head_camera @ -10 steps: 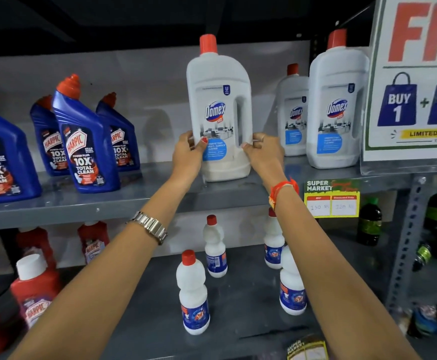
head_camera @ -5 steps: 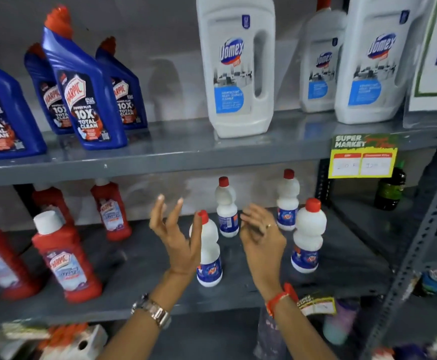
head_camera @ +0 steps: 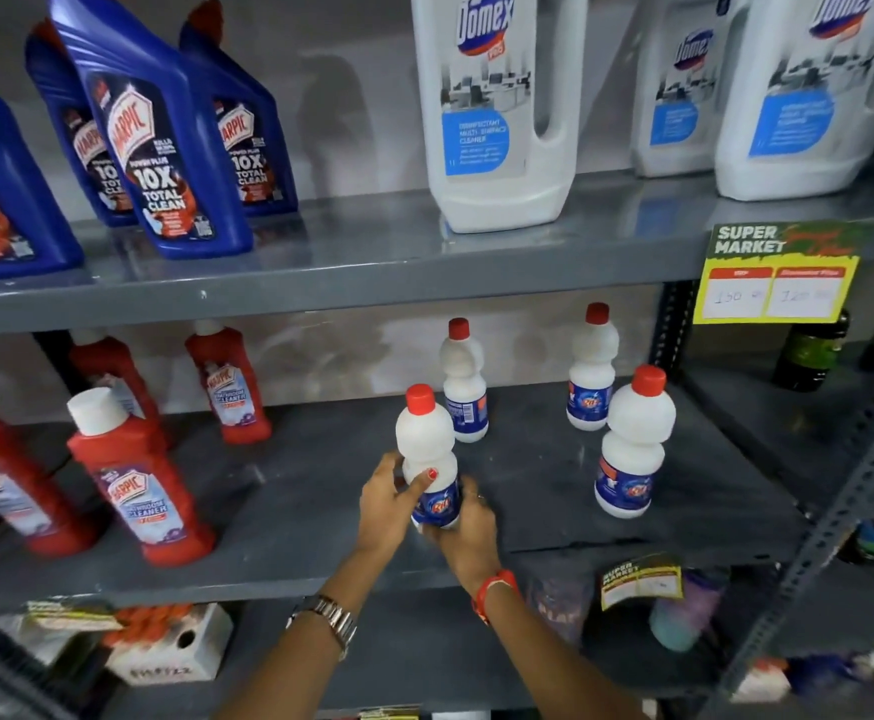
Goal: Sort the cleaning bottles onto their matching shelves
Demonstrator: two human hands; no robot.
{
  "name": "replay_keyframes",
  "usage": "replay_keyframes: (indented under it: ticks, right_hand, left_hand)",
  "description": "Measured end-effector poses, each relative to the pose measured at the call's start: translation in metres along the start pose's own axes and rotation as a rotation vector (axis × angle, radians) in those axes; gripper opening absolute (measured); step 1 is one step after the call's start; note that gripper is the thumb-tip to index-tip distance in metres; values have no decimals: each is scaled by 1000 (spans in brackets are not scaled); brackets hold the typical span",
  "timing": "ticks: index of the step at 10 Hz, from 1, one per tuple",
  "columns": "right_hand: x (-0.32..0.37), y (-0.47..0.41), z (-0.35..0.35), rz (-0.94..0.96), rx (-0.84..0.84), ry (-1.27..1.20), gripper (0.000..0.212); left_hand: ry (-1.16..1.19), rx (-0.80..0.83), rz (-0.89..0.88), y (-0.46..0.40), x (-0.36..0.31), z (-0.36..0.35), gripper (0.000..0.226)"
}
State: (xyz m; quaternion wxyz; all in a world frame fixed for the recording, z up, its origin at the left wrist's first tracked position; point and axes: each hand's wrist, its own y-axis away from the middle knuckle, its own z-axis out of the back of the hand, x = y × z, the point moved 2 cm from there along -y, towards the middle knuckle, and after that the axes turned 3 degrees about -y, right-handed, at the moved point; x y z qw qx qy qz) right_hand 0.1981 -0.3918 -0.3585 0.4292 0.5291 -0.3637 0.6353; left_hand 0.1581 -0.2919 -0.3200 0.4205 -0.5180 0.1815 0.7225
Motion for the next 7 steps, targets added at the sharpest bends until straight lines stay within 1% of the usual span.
replay_keyframes:
  ticks: [1, 2, 3, 4, 5, 6, 7]
  right_hand:
    - [-7, 0, 17, -6, -82, 16, 63]
    - [-16, 1, 40, -14, -203, 73, 64]
    - [-17, 0, 59, -22, -184, 128, 66]
    - [-13, -1, 63, -25, -141, 158, 69]
    - [-17, -1, 57, -16, -168, 137, 70]
    - [-15, 7, 54, 0, -183, 122, 79]
    - [2, 18, 53, 120, -292, 184, 91]
  left_hand:
    - [31, 85, -5, -1, -9, -17, 40]
    - [47, 148, -37, 7, -23, -40, 40]
    - [66, 143, -50, 13, -29, -55, 38]
    - [85, 134, -35, 18, -32, -58, 38]
    - [98, 183, -15, 21, -32, -57, 41]
    - [22, 196, -97, 32, -41, -49, 49]
    - [-134, 46, -268, 37, -44, -31, 60]
